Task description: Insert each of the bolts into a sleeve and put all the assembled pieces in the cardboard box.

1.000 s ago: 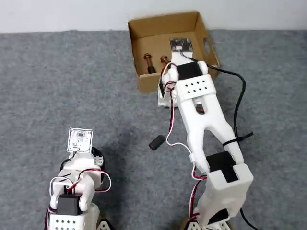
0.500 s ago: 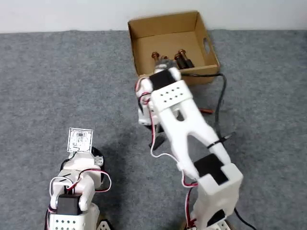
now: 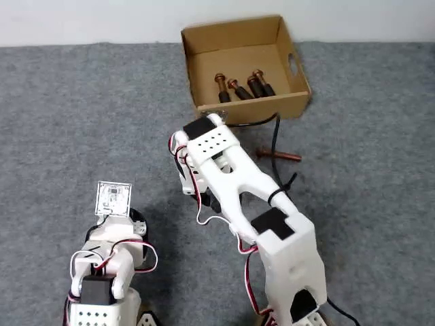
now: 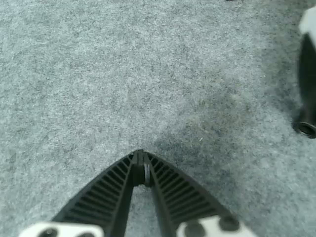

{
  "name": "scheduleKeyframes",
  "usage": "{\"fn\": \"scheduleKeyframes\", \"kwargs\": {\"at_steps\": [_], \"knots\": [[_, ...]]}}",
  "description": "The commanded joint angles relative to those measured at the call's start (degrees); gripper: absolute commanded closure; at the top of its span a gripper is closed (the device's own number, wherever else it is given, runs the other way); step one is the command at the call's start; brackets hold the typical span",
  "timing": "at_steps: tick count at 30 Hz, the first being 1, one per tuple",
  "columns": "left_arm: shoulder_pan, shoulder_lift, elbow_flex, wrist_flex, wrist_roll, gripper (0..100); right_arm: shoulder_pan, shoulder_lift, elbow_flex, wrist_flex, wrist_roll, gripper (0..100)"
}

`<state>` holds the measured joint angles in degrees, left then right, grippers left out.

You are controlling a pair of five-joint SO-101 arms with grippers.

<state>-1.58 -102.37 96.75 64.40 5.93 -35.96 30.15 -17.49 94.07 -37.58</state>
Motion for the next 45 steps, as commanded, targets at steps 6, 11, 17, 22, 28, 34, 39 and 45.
{"fn": "scheduleKeyframes", "kwargs": {"at_steps": [6, 11, 17, 22, 28, 34, 39, 45], "knots": [[-0.4, -0.4, -0.2, -1.2, 0.0, 100, 0.0, 4.6, -1.9, -6.8, -0.4, 76.4], [-0.4, -0.4, -0.2, -1.2, 0.0, 100, 1.2, 9.5, -1.9, -6.9, -0.4, 83.4], [-0.4, -0.4, -0.2, -1.2, 0.0, 100, 6.7, 10.8, -2.0, -6.9, -0.5, 96.9], [-0.4, -0.4, -0.2, -1.2, 0.0, 100, 9.5, 9.3, -2.0, -4.2, -0.4, 98.7], [-0.4, -0.4, -0.2, -1.2, 0.0, 100, 9.6, 1.7, -1.8, -0.1, -0.1, 99.0], [-0.3, -0.4, -0.2, -1.2, 0.0, 100, 9.7, 2.8, -1.8, -4.4, 5.0, 98.8], [-0.3, -0.4, -0.2, -1.2, 0.0, 100, 10.2, 5.1, -1.8, -7.8, 5.2, 80.3], [-0.3, -0.4, -0.2, -1.3, 0.0, 100, 10.2, 5.5, -1.9, -10.8, 6.6, 70.7]]}}
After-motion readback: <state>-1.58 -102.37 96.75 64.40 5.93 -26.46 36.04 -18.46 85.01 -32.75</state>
